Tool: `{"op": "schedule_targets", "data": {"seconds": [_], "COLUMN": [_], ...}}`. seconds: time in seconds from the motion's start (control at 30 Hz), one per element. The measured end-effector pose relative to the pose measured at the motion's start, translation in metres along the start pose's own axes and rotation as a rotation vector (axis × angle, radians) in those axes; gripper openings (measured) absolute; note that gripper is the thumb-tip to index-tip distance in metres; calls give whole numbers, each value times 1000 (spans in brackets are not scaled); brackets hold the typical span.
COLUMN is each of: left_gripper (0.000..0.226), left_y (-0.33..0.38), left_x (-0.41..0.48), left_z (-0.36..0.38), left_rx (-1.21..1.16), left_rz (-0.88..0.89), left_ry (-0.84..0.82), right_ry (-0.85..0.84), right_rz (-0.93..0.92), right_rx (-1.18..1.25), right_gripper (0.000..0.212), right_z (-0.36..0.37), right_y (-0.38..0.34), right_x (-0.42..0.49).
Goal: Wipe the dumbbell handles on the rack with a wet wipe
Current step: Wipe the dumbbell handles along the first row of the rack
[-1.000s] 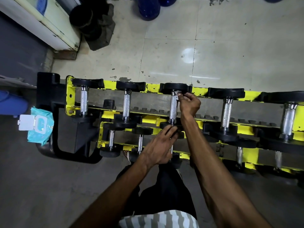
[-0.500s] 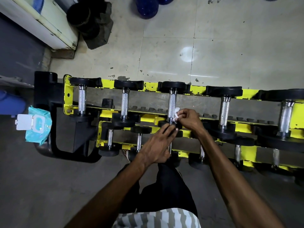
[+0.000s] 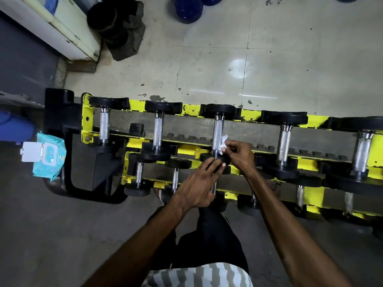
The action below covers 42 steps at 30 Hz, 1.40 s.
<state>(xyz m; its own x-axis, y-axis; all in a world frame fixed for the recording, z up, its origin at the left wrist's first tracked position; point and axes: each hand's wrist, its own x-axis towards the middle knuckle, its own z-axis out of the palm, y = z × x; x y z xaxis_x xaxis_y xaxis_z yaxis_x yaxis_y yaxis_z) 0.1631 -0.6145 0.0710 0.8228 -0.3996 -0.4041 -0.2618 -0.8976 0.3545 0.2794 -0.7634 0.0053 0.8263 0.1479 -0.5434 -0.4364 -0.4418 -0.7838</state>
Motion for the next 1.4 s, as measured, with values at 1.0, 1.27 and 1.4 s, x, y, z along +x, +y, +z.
{"op": "schedule_targets", "data": {"seconds": [1.0,1.27,1.4], "left_gripper": [94,94,90], "left_y": [2,4,5], "left_x": [-1,0,-1], "left_z": [-2,0,0], "left_rx": [22,-9,-23], "left_rz": [-5,-13,-24], "left_ry": [8,16,22], "right_ry": [71,386,328], "right_rz": [305,-258,-613], "right_rx": [596,239,-161], "right_gripper": [23,21,22], "right_z": [18,21,20], "right_y": [-43,-44,-44], "right_x": [53,18,14]}}
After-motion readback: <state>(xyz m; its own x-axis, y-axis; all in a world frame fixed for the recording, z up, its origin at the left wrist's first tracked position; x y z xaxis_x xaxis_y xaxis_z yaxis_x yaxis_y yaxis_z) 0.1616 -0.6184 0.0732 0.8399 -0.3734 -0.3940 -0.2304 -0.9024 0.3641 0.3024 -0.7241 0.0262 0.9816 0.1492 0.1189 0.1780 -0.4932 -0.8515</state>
